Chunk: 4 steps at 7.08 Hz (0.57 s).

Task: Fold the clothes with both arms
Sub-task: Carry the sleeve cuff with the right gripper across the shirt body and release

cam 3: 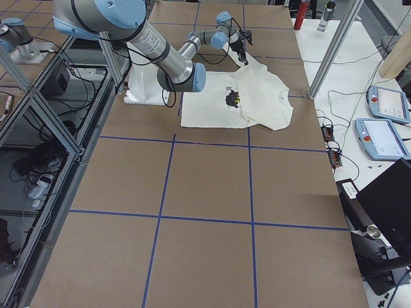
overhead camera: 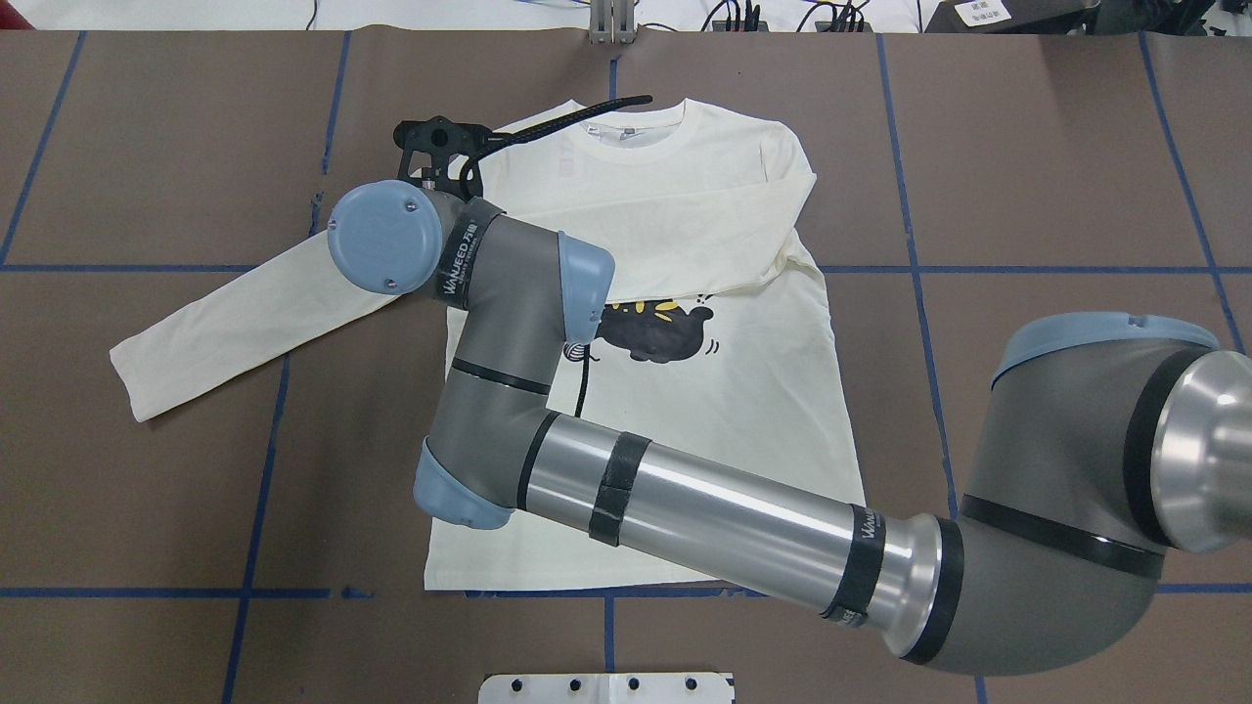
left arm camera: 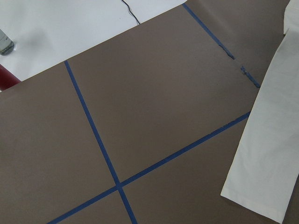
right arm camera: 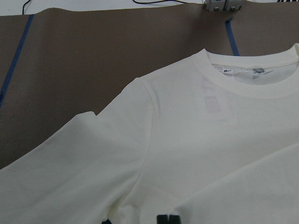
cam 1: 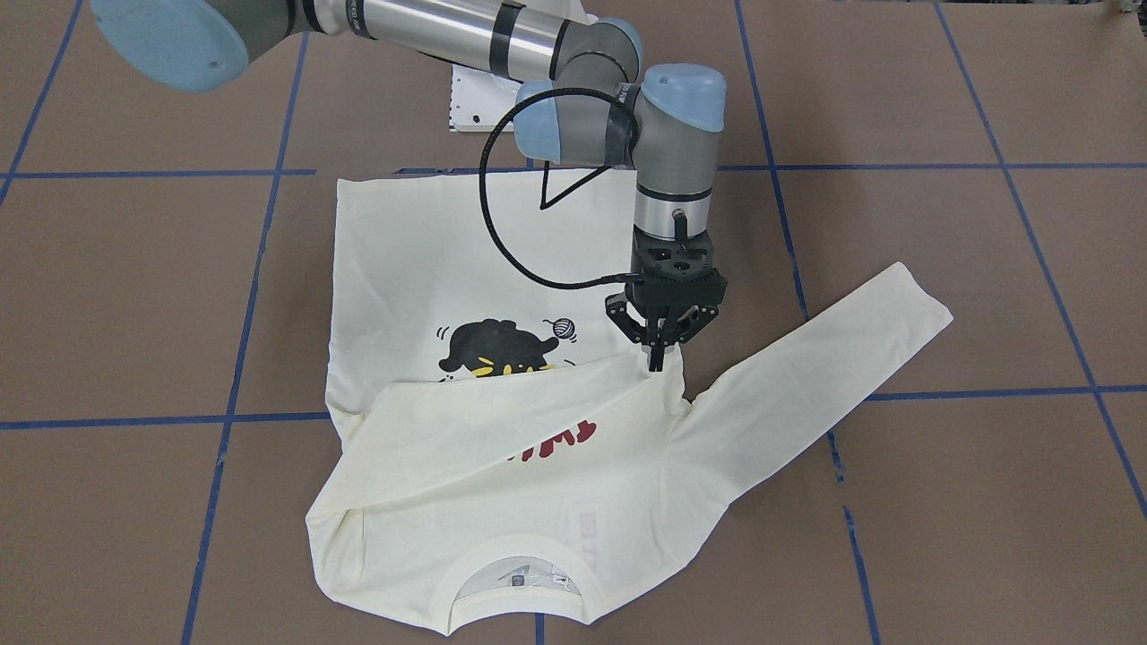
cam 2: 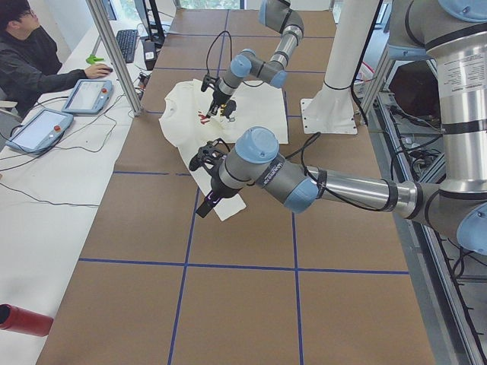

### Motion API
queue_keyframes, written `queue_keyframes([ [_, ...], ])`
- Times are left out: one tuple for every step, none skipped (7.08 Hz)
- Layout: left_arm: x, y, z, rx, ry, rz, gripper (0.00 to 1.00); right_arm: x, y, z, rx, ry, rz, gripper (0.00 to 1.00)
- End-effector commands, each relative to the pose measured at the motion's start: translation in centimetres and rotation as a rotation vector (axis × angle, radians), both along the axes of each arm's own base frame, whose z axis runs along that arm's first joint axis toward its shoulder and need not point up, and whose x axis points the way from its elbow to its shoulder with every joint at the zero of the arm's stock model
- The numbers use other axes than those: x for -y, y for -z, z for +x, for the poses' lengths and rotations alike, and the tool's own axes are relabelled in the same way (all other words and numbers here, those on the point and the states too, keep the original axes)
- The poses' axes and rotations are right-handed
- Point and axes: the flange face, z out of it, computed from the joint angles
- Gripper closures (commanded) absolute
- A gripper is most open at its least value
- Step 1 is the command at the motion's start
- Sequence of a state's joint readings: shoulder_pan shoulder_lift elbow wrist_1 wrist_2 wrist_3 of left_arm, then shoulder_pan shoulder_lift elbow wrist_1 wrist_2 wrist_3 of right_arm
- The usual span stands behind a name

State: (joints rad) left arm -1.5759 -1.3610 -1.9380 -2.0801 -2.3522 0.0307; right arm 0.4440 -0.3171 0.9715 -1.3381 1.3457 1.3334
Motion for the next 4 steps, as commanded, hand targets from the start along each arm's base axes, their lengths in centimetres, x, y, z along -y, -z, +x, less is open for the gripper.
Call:
queue_keyframes([
  [0.1, 0.0, 0.0, 0.0, 0.0, 0.001, 0.0, 0.4, 2.2, -0.9, 0.049, -0.051, -0.036, 0.0],
  [0.1, 0.0, 0.0, 0.0, 0.0, 0.001, 0.0, 0.7, 3.2, -0.8, 0.056, -0.052, -0.039, 0.0],
  [0.1, 0.0, 0.0, 0.0, 0.001, 0.0, 0.0, 2.0, 3.9, 0.4, 0.075, -0.041, -0.067, 0.0],
  [0.3, 0.1, 0.0, -0.003, 0.001, 0.0, 0.0, 4.6, 4.4, 2.6, 0.103, -0.004, -0.132, 0.0],
])
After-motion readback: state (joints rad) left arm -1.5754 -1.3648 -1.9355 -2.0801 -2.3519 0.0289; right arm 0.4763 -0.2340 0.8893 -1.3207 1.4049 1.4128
